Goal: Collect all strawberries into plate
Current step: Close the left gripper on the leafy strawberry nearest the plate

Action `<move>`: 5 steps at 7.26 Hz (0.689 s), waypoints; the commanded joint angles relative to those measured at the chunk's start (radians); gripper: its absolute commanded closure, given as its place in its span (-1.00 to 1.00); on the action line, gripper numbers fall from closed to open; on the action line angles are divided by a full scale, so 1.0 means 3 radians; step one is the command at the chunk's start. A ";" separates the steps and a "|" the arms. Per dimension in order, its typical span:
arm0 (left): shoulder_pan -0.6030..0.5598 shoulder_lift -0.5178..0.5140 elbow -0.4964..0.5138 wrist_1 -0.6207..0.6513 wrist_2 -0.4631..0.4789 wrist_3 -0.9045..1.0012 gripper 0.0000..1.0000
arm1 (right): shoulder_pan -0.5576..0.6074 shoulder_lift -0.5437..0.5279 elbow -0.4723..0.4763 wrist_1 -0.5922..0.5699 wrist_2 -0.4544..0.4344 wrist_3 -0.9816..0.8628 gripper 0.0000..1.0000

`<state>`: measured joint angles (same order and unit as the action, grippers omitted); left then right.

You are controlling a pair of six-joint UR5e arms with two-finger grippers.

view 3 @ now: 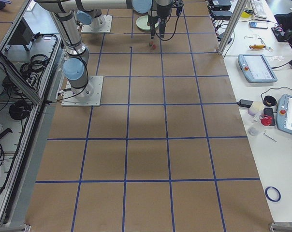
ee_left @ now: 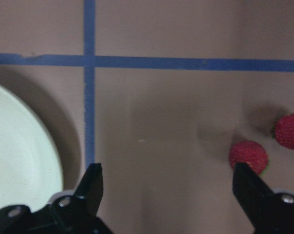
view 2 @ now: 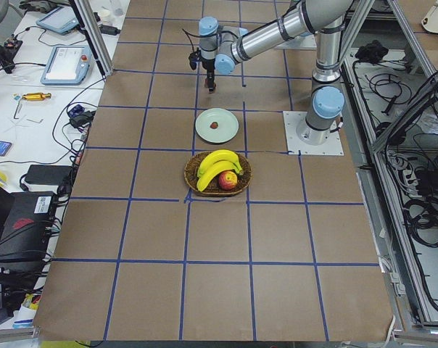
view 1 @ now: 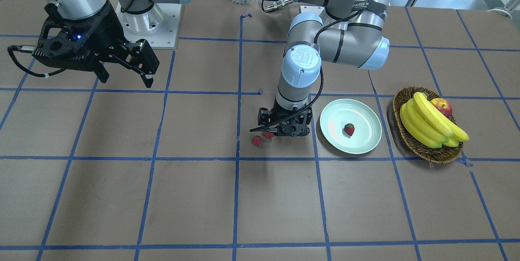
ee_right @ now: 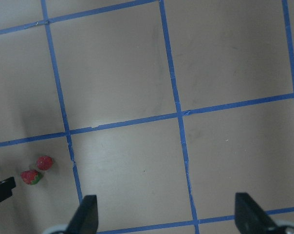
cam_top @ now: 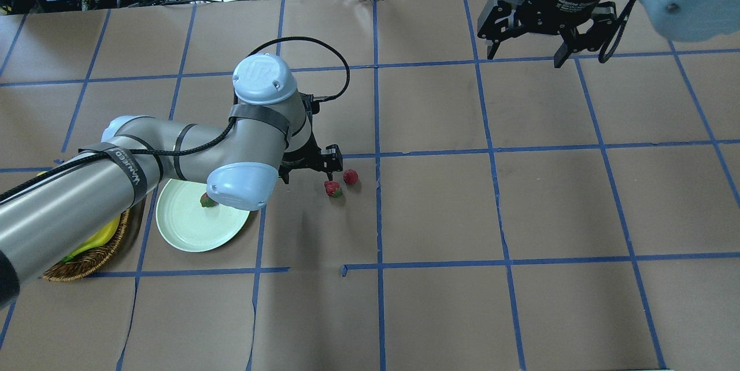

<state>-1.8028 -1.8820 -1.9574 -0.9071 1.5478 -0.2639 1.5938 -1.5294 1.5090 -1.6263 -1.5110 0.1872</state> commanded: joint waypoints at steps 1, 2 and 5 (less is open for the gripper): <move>-0.0101 -0.0179 0.0000 0.0124 -0.0031 -0.0076 -0.80 | 0.0000 0.0000 -0.0004 0.0006 0.0000 0.0000 -1.00; -0.0101 -0.0215 0.0000 0.0175 -0.0021 -0.0087 -0.80 | 0.0000 0.0000 -0.0004 0.0001 0.0000 0.0005 -1.00; -0.0101 -0.0292 0.0021 0.0201 0.0005 -0.0087 -0.36 | 0.0000 0.0000 -0.0009 -0.0009 0.0000 0.0005 -1.00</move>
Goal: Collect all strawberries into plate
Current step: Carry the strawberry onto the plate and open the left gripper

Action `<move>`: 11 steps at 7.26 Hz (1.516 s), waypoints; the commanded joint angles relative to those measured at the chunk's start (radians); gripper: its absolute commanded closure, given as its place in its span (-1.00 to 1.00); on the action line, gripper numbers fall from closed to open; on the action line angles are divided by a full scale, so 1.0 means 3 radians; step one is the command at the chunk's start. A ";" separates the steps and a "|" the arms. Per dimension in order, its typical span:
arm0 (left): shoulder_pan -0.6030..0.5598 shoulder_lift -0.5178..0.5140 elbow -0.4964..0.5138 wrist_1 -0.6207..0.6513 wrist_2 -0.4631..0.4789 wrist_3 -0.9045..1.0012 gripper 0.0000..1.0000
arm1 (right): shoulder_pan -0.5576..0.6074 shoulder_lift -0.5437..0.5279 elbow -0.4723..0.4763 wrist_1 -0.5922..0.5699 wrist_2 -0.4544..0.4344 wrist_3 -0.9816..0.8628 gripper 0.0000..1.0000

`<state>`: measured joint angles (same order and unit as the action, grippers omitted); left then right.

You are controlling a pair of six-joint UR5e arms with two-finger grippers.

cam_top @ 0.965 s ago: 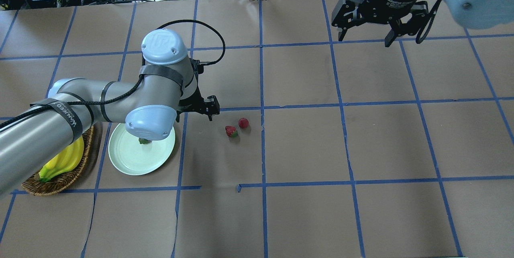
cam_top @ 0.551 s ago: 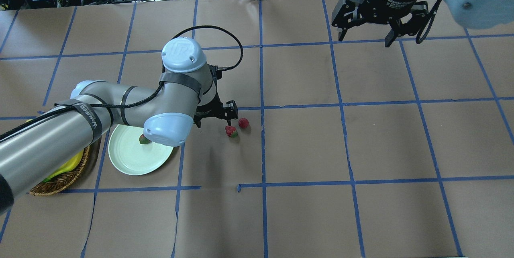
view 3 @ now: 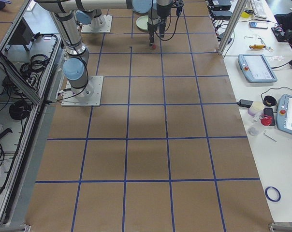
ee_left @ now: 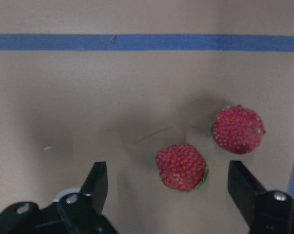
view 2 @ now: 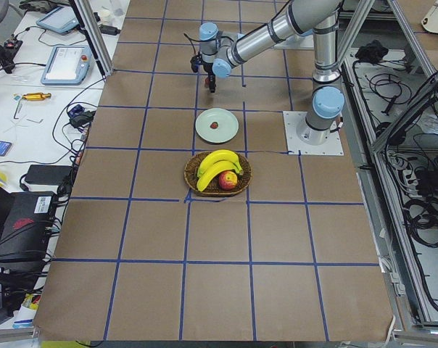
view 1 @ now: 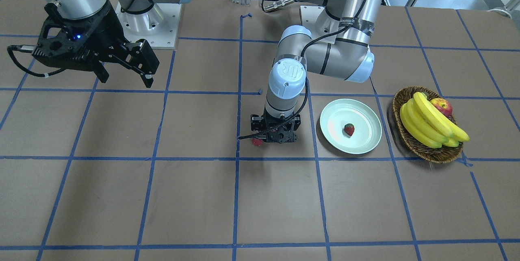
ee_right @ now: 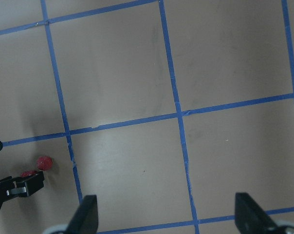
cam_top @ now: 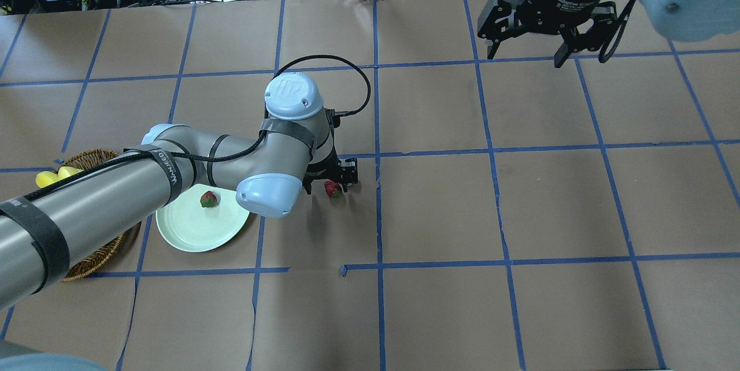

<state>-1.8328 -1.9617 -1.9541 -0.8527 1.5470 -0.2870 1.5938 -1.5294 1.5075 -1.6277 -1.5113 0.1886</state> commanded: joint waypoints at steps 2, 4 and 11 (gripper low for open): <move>-0.0001 -0.0047 0.0010 0.0020 -0.0003 -0.0015 0.31 | 0.0000 0.0000 -0.0004 0.0000 0.0001 0.0000 -1.00; -0.0001 0.0009 0.0055 0.0015 0.0007 0.0051 0.73 | 0.0000 0.0000 -0.0004 -0.0015 0.0001 0.0005 -1.00; 0.1123 0.0480 -0.0229 -0.0892 0.0661 0.1344 0.65 | 0.0000 0.0000 -0.0040 0.0006 -0.0024 -0.0010 -1.00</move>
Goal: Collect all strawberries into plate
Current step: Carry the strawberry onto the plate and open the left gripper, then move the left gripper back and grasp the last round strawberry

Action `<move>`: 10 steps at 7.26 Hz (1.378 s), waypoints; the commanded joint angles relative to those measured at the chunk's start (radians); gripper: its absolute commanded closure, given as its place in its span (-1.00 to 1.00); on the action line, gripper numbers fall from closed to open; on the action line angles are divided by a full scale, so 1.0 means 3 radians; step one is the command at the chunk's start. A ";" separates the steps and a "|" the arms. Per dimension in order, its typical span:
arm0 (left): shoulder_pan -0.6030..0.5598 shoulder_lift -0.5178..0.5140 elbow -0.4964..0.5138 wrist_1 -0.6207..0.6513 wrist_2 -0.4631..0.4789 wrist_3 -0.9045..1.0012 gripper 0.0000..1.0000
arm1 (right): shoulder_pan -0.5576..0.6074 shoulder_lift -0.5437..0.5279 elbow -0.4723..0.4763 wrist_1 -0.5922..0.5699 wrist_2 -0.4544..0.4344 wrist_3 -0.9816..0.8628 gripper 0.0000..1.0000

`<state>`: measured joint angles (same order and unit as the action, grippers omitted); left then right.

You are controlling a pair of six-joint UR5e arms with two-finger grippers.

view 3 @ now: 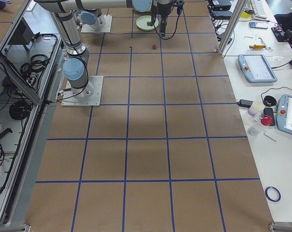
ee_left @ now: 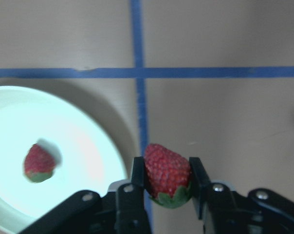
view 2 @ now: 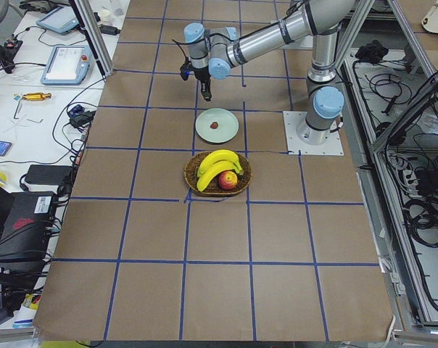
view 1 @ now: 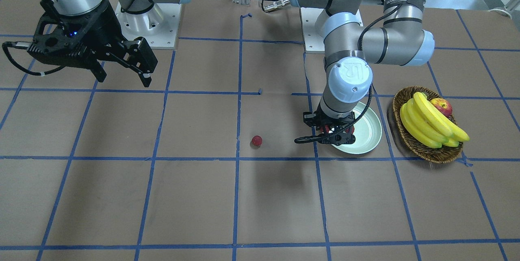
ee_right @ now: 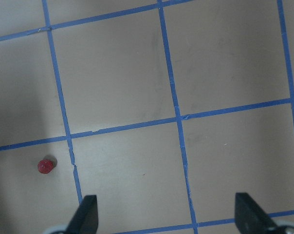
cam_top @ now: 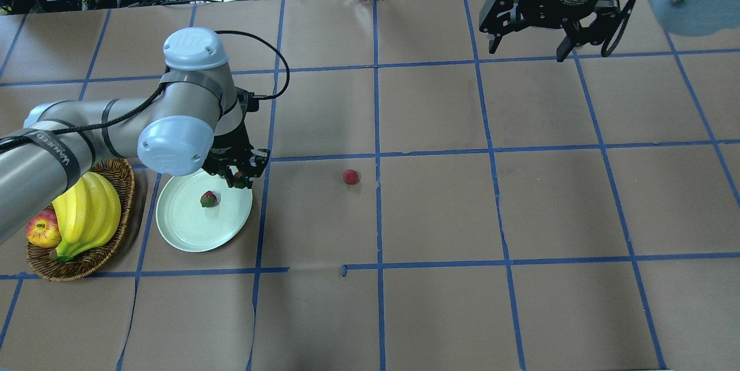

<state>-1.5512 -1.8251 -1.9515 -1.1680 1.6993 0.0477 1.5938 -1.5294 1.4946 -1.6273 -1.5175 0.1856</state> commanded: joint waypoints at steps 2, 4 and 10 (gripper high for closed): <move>0.0211 -0.0011 -0.0245 0.0186 0.0114 0.0280 -0.61 | 0.0000 0.0000 0.0009 0.0004 0.0022 0.0010 -1.00; 0.0110 0.0065 -0.0143 0.0242 -0.0207 0.0098 -0.93 | 0.0000 -0.0005 0.0024 0.0024 0.0012 0.0000 -1.00; -0.0780 -0.0261 0.0512 0.0374 -0.0469 -0.1288 -0.89 | 0.0000 -0.0005 0.0034 0.0025 0.0006 -0.0005 -1.00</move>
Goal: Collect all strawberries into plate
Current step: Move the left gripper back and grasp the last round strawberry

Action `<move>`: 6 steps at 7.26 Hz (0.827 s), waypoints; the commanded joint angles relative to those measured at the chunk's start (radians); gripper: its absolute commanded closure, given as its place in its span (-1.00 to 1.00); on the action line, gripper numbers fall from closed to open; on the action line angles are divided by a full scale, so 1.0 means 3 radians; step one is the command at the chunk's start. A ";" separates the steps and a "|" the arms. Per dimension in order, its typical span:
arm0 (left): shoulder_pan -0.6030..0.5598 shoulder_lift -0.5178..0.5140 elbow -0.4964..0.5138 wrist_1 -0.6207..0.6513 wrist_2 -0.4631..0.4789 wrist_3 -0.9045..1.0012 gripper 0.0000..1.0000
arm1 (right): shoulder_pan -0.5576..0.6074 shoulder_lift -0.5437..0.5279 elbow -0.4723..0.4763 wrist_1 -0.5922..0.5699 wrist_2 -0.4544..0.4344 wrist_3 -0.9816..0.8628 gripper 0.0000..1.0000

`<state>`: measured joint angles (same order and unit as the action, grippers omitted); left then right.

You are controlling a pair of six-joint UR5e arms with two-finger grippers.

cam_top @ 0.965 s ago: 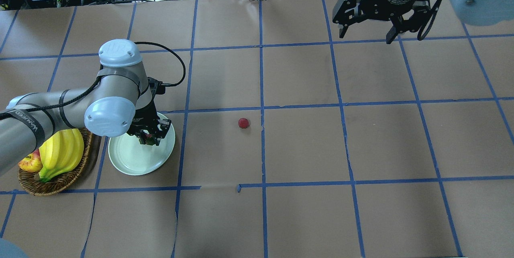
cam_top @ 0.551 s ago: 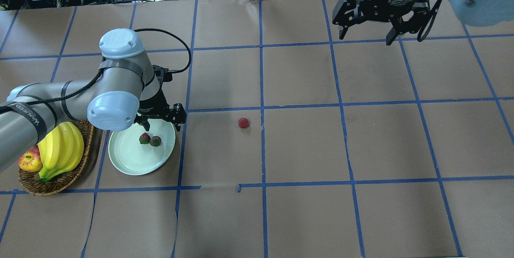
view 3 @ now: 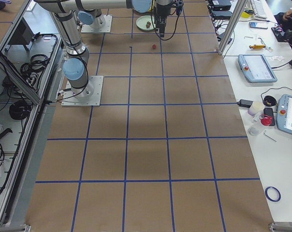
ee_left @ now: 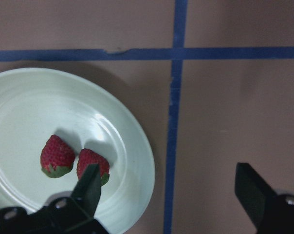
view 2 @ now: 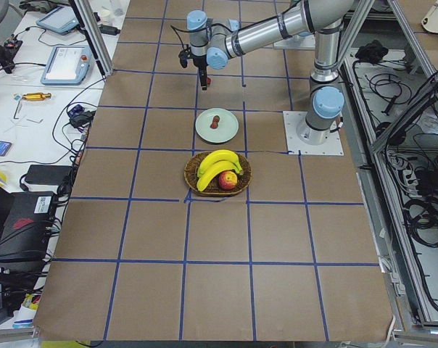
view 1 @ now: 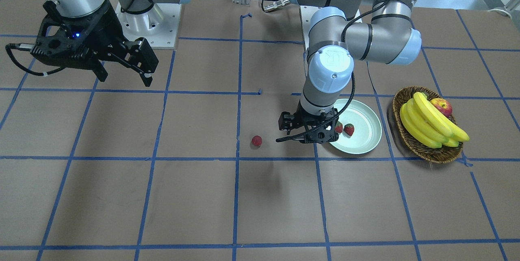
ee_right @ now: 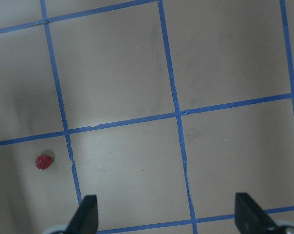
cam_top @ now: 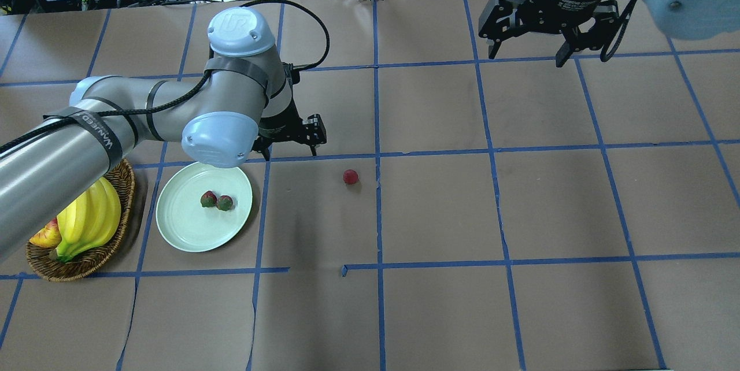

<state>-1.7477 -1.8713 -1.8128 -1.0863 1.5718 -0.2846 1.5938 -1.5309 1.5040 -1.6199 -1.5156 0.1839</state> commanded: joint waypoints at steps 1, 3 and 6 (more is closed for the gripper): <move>-0.0202 -0.0224 0.0095 0.0285 -0.0054 -0.0252 -0.89 | 0.0000 0.0000 0.0003 0.0000 -0.0015 0.0000 -1.00; -0.0407 -0.0459 0.0320 0.0297 -0.0049 -0.0522 -0.87 | 0.0000 0.0000 0.0008 0.0000 -0.0020 0.0006 -1.00; -0.0499 -0.0670 0.0331 0.0369 -0.0044 -0.0611 -0.68 | 0.0000 0.0000 0.0008 0.0000 -0.0020 0.0006 -1.00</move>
<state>-1.8899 -2.0511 -1.7132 -0.9815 1.5585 -0.4600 1.5938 -1.5309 1.5063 -1.6199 -1.5213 0.1852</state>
